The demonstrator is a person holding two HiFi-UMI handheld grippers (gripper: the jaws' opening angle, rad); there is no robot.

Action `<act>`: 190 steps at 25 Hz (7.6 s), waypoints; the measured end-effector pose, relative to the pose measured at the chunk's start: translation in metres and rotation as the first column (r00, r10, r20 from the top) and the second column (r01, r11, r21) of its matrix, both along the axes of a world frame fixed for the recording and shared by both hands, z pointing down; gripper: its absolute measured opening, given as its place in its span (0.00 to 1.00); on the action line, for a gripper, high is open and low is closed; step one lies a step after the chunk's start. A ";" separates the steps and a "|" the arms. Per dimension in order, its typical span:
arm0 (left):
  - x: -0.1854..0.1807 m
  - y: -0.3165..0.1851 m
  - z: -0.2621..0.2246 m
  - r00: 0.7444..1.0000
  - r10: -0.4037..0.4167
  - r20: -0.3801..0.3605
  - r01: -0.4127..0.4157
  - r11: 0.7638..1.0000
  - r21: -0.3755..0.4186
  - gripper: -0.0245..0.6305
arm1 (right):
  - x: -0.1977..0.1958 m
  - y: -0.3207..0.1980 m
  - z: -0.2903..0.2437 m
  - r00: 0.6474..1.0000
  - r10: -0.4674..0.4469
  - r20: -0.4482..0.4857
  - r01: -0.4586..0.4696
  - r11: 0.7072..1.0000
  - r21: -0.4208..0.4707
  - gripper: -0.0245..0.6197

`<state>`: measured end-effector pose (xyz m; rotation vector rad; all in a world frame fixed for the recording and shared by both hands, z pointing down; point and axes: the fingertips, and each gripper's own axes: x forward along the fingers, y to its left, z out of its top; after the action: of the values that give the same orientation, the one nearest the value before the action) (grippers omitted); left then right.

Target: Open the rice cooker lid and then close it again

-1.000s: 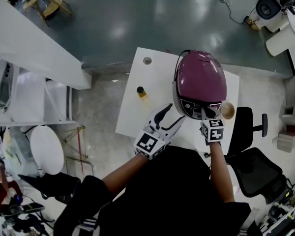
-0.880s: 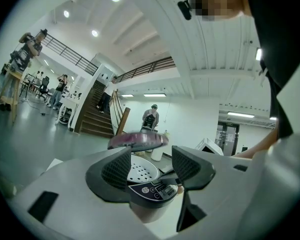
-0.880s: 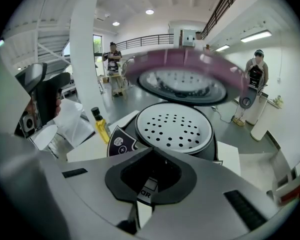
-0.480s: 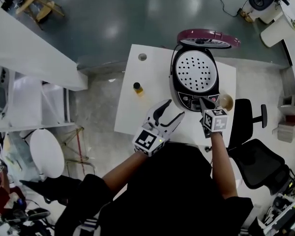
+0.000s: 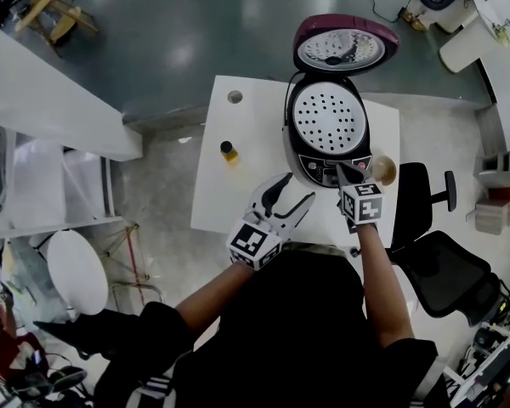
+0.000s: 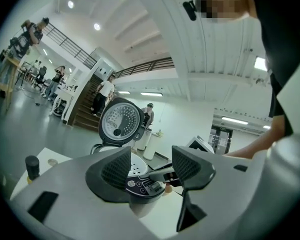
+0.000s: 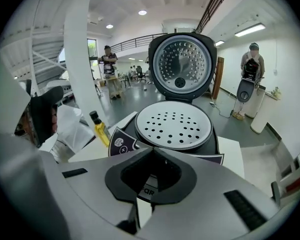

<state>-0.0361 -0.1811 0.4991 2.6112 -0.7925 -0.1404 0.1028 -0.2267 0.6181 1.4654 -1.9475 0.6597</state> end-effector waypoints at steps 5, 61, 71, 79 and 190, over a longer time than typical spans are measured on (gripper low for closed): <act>0.008 -0.013 0.000 1.000 0.006 0.015 -0.006 1.000 -0.007 0.39 | -0.001 -0.003 -0.001 0.994 0.081 0.080 -0.082 0.996 0.017 0.04; 0.098 -0.341 -0.147 0.951 -0.080 0.300 -0.008 0.960 0.281 0.39 | 0.019 -0.028 -0.030 0.951 -0.005 0.309 -0.030 0.994 0.109 0.04; 0.100 -0.356 -0.130 0.940 -0.036 0.340 -0.040 0.976 0.213 0.40 | 0.050 -0.034 -0.028 0.947 0.061 0.316 -0.101 0.988 0.114 0.04; 0.102 -0.355 -0.129 0.932 -0.005 0.363 -0.074 0.976 0.205 0.39 | 0.050 -0.034 -0.029 0.947 0.068 0.314 -0.110 0.987 0.116 0.04; 0.118 -0.069 0.066 0.319 0.370 0.873 -0.723 0.690 -0.028 0.11 | 0.005 0.064 -0.018 0.938 0.149 0.313 -0.182 0.980 0.080 0.04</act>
<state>0.0824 -0.2503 0.5650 3.0887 0.0453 1.4328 0.1077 -0.1629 0.6000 1.6913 -2.1338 0.9167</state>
